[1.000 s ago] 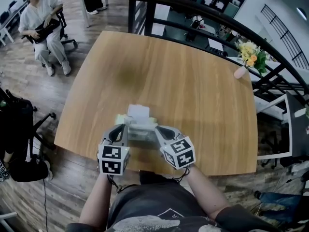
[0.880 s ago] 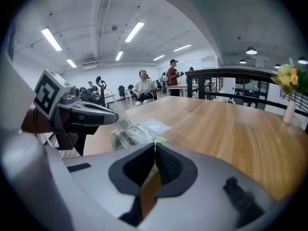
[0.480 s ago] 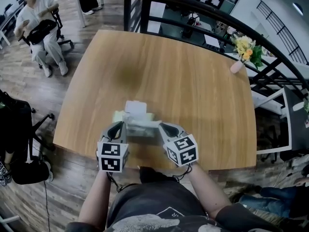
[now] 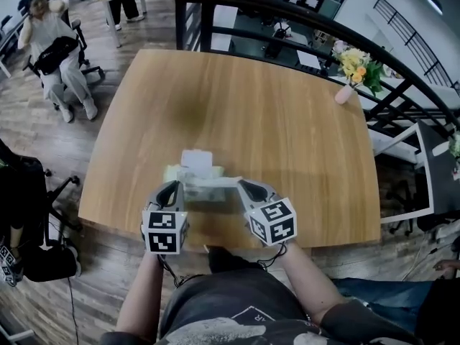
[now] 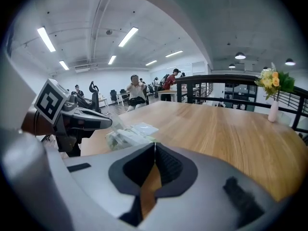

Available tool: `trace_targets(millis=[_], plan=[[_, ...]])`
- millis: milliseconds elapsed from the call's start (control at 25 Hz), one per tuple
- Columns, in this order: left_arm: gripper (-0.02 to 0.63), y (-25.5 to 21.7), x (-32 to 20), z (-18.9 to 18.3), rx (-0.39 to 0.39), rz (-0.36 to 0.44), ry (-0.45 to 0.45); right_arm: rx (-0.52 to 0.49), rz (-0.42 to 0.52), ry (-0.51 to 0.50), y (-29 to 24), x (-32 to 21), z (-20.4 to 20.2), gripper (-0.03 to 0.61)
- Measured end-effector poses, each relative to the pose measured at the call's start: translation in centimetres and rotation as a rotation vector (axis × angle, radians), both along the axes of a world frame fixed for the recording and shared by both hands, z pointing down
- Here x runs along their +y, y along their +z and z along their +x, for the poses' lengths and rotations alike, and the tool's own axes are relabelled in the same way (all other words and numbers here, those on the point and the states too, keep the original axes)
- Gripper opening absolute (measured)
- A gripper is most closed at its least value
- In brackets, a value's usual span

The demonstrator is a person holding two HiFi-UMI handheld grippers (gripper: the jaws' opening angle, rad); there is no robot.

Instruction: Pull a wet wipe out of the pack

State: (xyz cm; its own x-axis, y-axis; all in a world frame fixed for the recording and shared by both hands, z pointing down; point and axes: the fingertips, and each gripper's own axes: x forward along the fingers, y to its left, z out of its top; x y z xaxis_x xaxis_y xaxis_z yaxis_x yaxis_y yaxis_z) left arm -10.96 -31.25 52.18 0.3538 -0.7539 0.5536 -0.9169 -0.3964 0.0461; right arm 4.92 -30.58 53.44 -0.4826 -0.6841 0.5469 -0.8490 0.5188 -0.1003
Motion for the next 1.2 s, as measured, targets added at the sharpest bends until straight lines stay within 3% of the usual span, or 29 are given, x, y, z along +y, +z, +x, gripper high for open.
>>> trace_targets(millis=[400, 1200], plan=[[0.017, -1.8, 1.9, -1.1, 0.047, 0.035, -0.019, -0.036, 0.071, 0.066, -3.4, 0.3, 1.4, 0.028], [0.017, -5.2, 5.7, -3.5, 0.144, 0.096, -0.021, -0.051, 0.174, 0.114, -8.5, 4.6, 0.5, 0.028]])
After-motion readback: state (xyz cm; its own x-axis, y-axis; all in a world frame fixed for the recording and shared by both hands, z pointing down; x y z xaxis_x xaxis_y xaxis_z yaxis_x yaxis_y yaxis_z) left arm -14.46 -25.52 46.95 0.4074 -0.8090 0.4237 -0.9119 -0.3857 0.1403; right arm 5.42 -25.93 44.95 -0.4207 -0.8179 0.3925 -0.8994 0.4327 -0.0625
